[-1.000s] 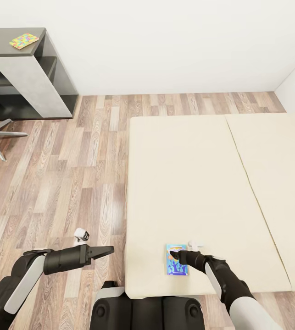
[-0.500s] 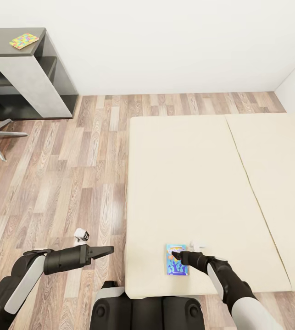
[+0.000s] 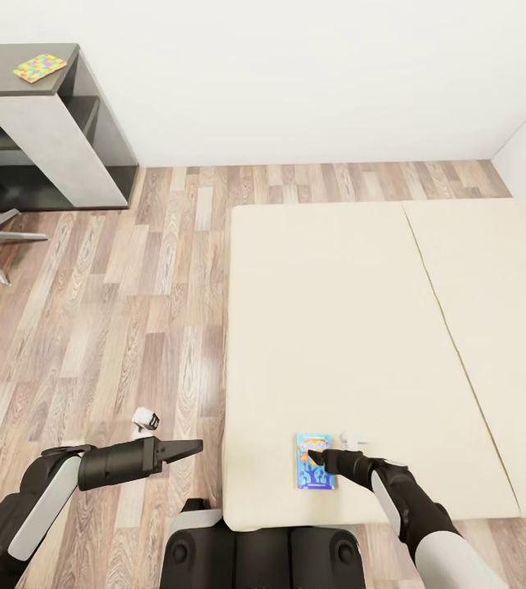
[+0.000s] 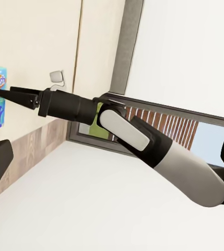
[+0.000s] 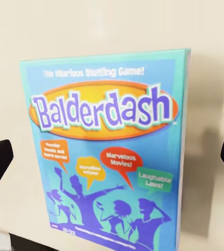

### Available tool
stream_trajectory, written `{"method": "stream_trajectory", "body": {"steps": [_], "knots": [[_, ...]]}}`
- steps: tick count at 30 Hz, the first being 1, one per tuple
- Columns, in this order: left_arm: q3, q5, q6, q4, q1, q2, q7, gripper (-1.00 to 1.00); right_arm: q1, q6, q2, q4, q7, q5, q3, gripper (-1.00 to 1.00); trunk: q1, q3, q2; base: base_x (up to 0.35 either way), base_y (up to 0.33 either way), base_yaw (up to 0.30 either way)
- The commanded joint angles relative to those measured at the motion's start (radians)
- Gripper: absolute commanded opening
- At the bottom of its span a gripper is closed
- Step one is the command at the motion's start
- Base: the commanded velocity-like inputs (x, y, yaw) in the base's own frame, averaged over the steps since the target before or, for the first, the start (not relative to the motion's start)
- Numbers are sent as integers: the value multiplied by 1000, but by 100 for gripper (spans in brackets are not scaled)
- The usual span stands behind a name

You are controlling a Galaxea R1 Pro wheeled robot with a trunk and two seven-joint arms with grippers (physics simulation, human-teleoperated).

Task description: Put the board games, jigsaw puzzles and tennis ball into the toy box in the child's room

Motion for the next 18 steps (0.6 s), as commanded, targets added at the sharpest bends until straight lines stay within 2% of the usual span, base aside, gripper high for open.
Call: {"method": "stream_trajectory", "body": {"steps": [1,18], "knots": [[-1,3,4,0,-1,1,-1,100,0,8,2,-2,6,1,-6,100,0,-3,-2,0,0,0],[0,3,4,2,0,2,-3,100,0,6,5,-2,7,2,-2,100,0,-12,-2,0,0,0]]}}
